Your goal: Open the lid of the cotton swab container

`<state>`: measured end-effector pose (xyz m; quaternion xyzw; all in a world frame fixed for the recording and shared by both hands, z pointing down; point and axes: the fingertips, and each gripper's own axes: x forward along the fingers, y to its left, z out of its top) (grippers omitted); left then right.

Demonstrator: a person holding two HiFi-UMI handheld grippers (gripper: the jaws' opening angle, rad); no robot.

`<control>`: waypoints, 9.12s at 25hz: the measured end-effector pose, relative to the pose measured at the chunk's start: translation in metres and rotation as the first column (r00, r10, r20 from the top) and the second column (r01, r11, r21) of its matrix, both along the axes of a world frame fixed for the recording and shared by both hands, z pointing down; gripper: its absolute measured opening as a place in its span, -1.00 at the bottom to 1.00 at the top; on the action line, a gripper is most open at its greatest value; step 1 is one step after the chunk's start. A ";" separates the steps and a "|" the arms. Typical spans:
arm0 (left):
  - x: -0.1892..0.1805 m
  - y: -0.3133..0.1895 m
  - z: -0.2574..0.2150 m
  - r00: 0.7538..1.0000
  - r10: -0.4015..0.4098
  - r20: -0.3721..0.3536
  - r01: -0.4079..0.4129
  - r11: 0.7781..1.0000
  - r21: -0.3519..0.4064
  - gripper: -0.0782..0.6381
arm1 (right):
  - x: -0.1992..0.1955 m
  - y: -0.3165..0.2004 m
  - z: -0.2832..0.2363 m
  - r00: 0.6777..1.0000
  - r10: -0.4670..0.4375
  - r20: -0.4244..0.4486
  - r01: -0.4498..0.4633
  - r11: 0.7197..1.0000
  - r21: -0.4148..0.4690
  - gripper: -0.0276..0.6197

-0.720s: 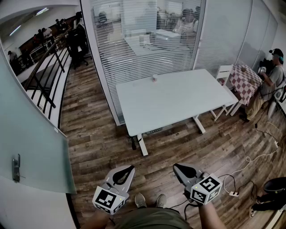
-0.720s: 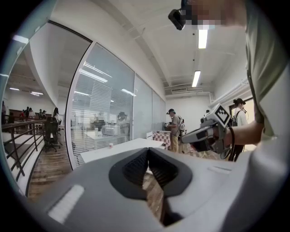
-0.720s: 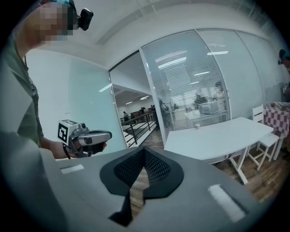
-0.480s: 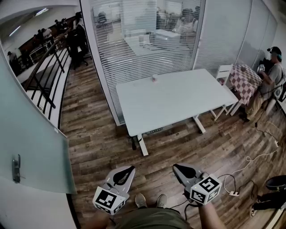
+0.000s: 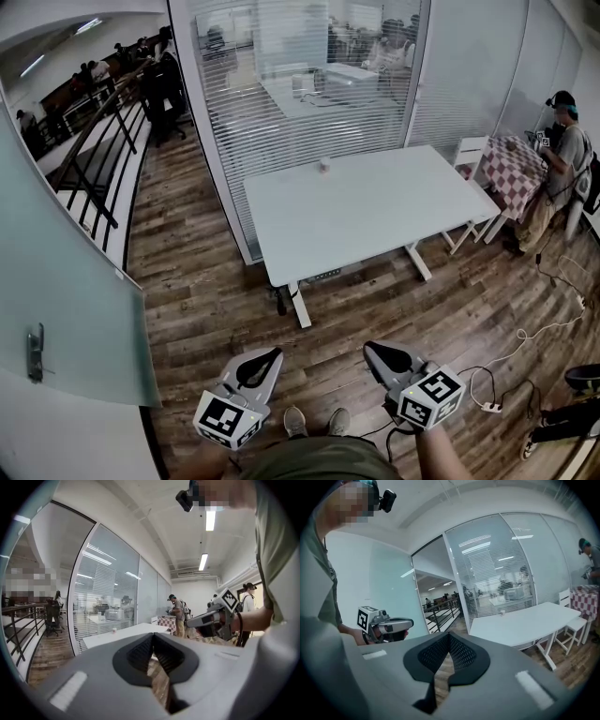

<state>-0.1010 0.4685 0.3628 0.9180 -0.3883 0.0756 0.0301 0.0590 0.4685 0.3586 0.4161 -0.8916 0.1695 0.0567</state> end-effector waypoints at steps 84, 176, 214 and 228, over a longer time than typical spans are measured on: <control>0.003 -0.314 0.041 0.997 0.080 -0.007 -0.080 0.995 -0.051 -0.76 | -0.006 -0.303 0.039 0.997 0.074 0.026 -0.072 0.994 -0.082 -0.89; 0.128 -0.851 0.259 0.964 0.178 0.197 -0.122 0.955 -0.270 -0.56 | 0.093 -0.660 0.213 0.989 0.102 0.103 -0.053 0.916 -0.398 -0.89; 0.198 -0.904 0.326 0.836 0.443 0.324 -0.336 0.880 -0.336 0.00 | 0.117 -0.656 0.259 0.984 0.150 0.096 -0.086 0.871 -0.484 -0.89; 0.200 -0.909 0.334 0.810 0.440 0.387 -0.323 0.887 -0.331 -0.01 | 0.110 -0.653 0.267 0.986 0.139 0.087 -0.076 0.859 -0.506 -0.89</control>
